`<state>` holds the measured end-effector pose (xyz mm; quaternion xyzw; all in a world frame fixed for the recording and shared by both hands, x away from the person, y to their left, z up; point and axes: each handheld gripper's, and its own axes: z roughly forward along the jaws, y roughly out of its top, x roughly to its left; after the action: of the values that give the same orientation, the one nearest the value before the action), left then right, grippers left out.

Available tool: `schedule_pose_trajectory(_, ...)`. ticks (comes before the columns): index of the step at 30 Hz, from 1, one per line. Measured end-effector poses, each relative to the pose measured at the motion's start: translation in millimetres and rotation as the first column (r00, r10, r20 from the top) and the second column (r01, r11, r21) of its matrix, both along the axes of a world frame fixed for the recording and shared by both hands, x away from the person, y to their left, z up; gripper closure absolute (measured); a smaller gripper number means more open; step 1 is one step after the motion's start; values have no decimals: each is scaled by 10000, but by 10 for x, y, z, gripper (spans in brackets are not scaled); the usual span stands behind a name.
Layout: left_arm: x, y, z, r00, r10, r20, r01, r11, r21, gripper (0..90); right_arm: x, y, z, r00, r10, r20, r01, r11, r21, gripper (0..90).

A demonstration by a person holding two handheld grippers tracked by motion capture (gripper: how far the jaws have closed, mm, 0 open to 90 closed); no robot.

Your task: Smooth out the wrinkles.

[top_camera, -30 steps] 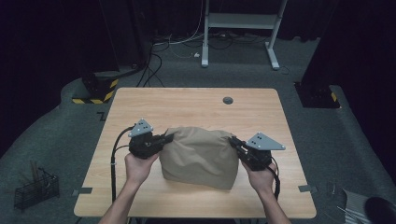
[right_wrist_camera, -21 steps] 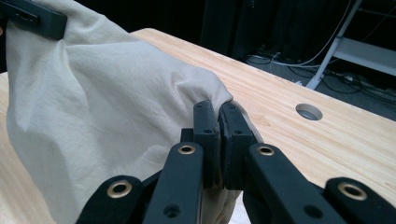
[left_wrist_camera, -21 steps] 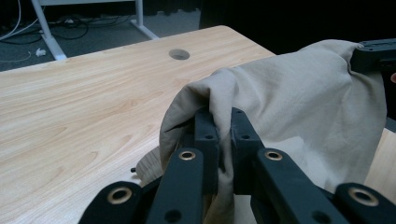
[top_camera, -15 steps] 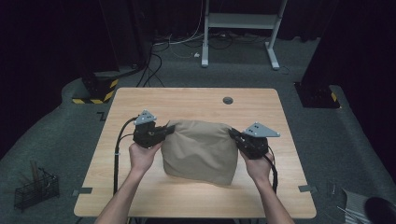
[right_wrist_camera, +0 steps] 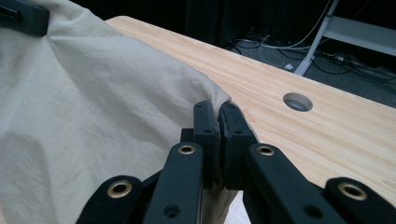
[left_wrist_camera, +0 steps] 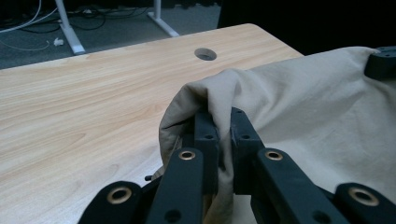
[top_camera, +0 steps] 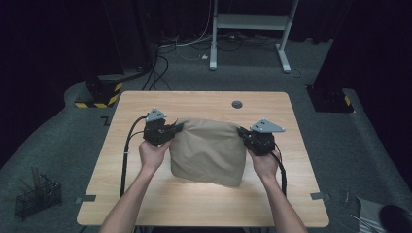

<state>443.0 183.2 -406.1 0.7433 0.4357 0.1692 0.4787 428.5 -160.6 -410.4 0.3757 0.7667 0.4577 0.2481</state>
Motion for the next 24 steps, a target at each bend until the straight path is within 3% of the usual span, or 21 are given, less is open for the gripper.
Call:
schedule_pose_trajectory(12,312,-75,-196,9981,369,-485,-349,9986,403,845,334,68,-199,9953,-625,-743,590,9971,-474,868)
schedule_pose_trajectory(24,463,-112,-326,9961,635,-615,-596,9962,628,845,466,100,-328,9913,-921,-941,853,9936,-744,868)
